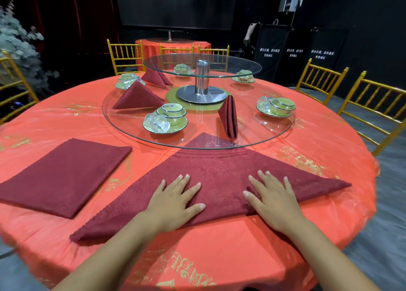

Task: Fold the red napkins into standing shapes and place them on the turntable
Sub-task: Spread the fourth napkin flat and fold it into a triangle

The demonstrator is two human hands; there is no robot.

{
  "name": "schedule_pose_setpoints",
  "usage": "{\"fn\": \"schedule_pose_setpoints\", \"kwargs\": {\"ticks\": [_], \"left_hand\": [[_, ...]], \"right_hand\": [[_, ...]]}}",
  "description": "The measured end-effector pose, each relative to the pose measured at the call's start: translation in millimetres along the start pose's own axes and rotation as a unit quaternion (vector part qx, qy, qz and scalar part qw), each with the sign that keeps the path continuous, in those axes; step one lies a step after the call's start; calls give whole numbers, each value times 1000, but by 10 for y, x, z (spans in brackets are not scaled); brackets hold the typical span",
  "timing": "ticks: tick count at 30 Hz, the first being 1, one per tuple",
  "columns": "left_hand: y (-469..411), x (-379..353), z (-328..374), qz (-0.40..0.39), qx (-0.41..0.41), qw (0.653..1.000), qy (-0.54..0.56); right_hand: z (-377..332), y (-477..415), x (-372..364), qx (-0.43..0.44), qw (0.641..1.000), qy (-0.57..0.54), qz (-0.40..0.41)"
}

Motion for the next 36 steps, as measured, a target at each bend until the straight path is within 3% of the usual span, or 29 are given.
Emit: {"fn": "schedule_pose_setpoints", "kwargs": {"ticks": [11,14,19,24,30,36], "left_hand": [[-355,207,-72,-36,23,999,-12],[-286,256,49,-22,40,999,1],[-48,162,422,11,-4,999,34],[-39,-10,531,-20,41,998,48],[-40,-105,519,46,45,997,53],[-47,-84,520,61,46,994,75]], "right_hand": [[-4,14,-192,26,999,-14,-34],[0,5,-200,23,999,-19,-30],[4,-37,-186,18,999,-13,-36],[-16,-60,-180,11,999,-20,-29],[-16,-37,-214,2,1000,-16,-4],[-26,-24,-188,1,1000,-18,13]]}}
Point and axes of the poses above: each hand's wrist, its own y-axis away from the middle knuckle, its own x-axis out of the back of the hand, z = x × y, the point moved 5 cm from there along -y, towards the middle knuckle, and after that the axes turned 11 degrees about x, right-handed, at the moved point
